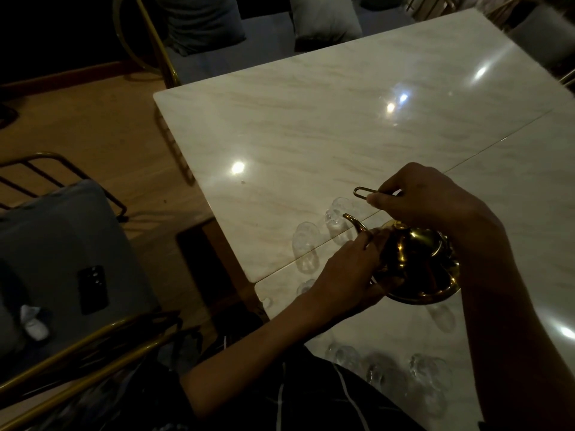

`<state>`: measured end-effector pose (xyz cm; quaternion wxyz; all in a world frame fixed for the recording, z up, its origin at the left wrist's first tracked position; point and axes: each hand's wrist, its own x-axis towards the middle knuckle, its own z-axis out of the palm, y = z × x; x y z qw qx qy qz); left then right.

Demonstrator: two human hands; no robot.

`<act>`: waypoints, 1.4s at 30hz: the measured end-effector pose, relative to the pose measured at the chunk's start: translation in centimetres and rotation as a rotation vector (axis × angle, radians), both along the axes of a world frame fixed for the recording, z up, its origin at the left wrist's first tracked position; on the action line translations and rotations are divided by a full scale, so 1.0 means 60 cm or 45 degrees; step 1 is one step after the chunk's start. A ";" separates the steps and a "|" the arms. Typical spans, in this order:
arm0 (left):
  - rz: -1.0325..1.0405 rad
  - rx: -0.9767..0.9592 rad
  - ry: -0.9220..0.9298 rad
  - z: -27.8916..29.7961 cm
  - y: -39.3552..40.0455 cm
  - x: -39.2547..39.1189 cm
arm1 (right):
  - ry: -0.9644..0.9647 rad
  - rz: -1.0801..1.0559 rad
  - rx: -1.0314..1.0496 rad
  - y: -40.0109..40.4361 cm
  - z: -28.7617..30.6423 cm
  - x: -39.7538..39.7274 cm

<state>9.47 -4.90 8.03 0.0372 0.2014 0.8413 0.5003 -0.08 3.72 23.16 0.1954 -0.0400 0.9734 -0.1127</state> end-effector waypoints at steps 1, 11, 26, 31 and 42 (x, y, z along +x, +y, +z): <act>0.001 0.000 -0.001 0.000 0.000 0.000 | 0.000 -0.002 0.000 0.000 0.001 -0.001; -0.008 0.018 -0.009 -0.003 0.001 0.000 | 0.019 0.014 0.009 0.002 -0.002 0.000; -0.007 -0.011 -0.041 -0.022 0.001 -0.003 | -0.012 -0.027 -0.023 0.002 -0.017 -0.001; -0.028 -0.019 -0.072 -0.033 -0.005 -0.003 | -0.047 -0.053 -0.022 0.001 -0.039 -0.003; -0.127 -0.151 -0.256 -0.071 -0.031 -0.018 | -0.031 -0.197 -0.138 0.018 -0.132 0.015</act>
